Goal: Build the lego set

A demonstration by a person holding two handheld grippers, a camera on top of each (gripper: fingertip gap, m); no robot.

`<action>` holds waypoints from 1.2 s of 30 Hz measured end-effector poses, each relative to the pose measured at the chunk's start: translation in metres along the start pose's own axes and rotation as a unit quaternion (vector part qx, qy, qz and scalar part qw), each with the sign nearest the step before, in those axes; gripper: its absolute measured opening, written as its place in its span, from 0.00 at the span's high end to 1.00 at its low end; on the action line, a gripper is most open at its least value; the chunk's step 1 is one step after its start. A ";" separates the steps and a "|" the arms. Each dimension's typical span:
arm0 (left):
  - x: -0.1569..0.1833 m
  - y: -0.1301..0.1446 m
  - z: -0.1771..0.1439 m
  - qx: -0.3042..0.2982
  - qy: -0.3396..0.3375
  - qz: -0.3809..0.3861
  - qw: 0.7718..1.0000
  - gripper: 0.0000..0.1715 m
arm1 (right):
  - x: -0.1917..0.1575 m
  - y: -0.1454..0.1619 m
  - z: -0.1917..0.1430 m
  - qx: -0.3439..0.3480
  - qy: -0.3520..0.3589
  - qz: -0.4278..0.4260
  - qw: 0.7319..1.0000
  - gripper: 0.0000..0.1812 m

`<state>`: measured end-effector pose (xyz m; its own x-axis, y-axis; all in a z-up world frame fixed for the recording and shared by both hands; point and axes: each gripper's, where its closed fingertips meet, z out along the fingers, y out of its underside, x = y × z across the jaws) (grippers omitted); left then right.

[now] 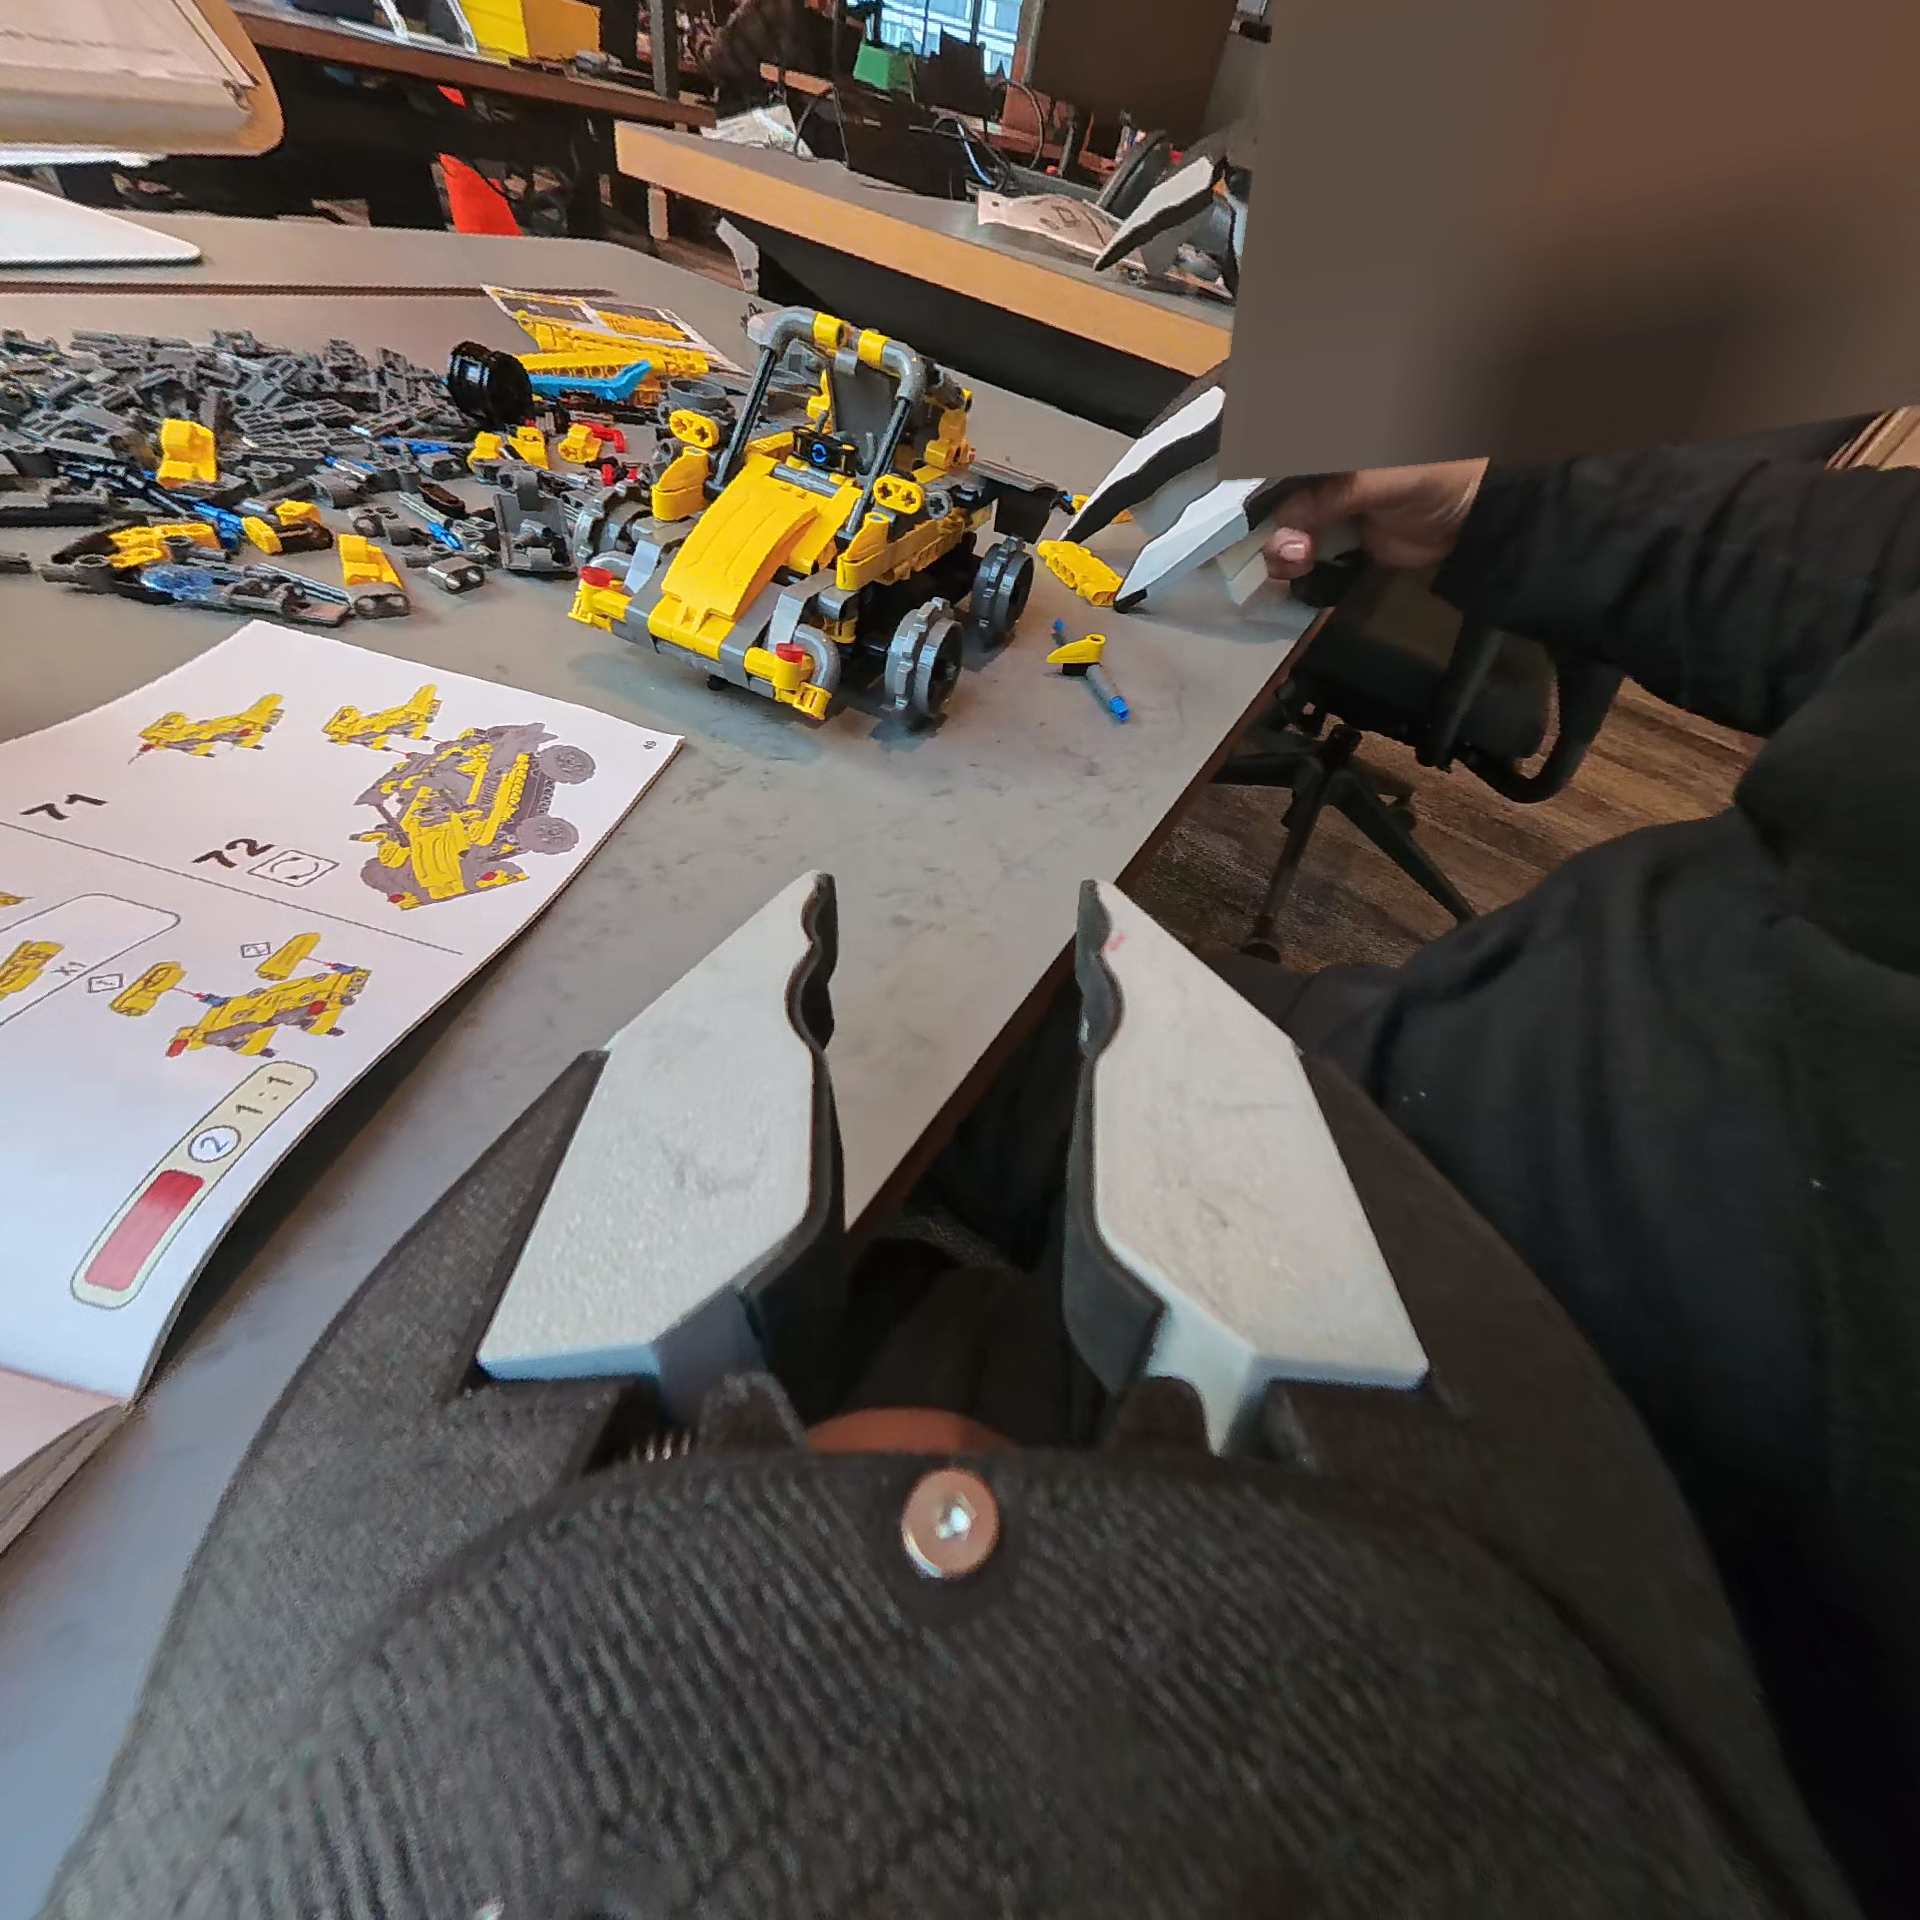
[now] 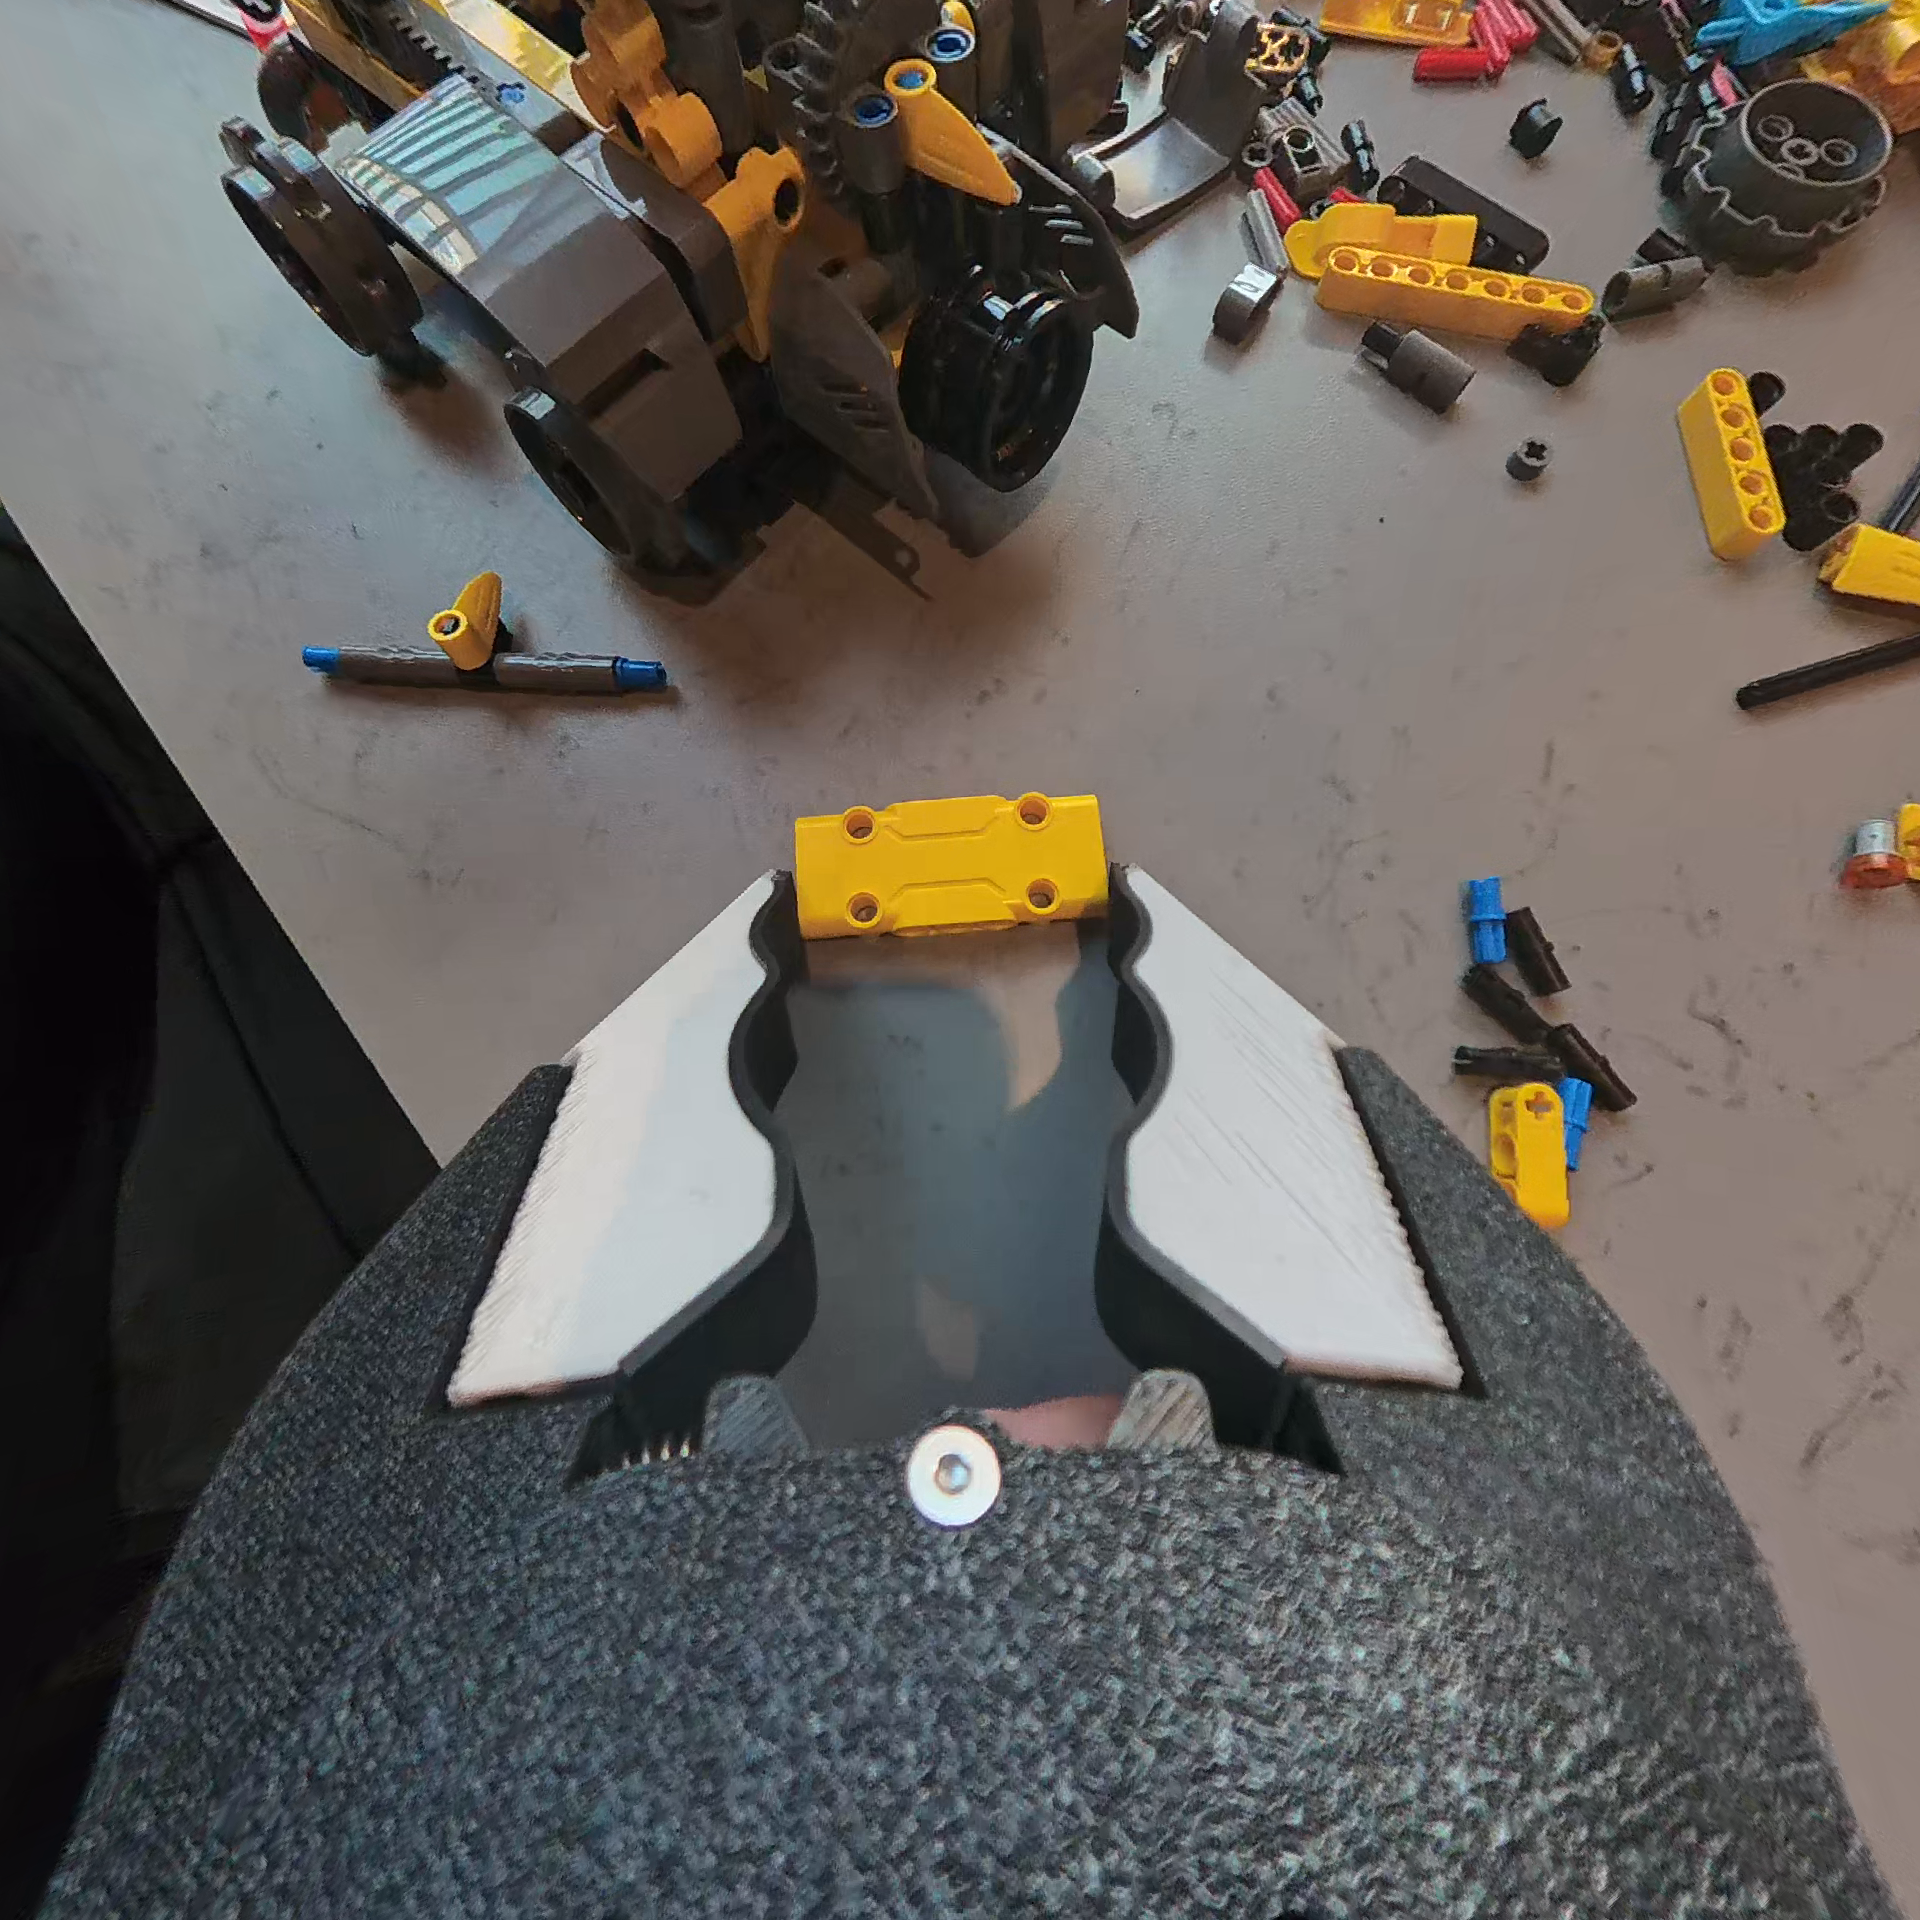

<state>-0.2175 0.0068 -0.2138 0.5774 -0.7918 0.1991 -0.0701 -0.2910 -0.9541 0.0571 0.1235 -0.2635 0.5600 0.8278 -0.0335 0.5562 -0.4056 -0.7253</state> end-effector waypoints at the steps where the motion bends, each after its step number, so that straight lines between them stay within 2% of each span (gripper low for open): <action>1: -0.001 0.001 0.000 -0.001 0.000 -0.002 1.000 0.75 | 0.000 0.000 0.000 0.000 0.000 0.000 1.000 0.67; 17: -0.007 0.006 0.006 -0.016 -0.025 -0.010 1.000 0.76 | -0.003 -0.002 0.002 0.001 -0.010 -0.010 1.000 0.67; 23: -0.008 0.007 0.008 -0.022 -0.040 0.011 0.999 0.76 | -0.005 -0.002 0.003 0.001 -0.019 -0.018 1.000 0.67; 36: -0.015 0.003 0.000 -0.001 -0.036 0.006 0.999 0.75 | -0.006 -0.003 0.003 0.000 -0.035 -0.035 0.999 0.67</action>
<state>-0.2263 0.0178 -0.2195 0.6332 -0.7547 0.1716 -0.0791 -0.2836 -0.9557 0.0504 0.1212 -0.2637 0.4749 0.8795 -0.0316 0.5925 -0.3460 -0.7275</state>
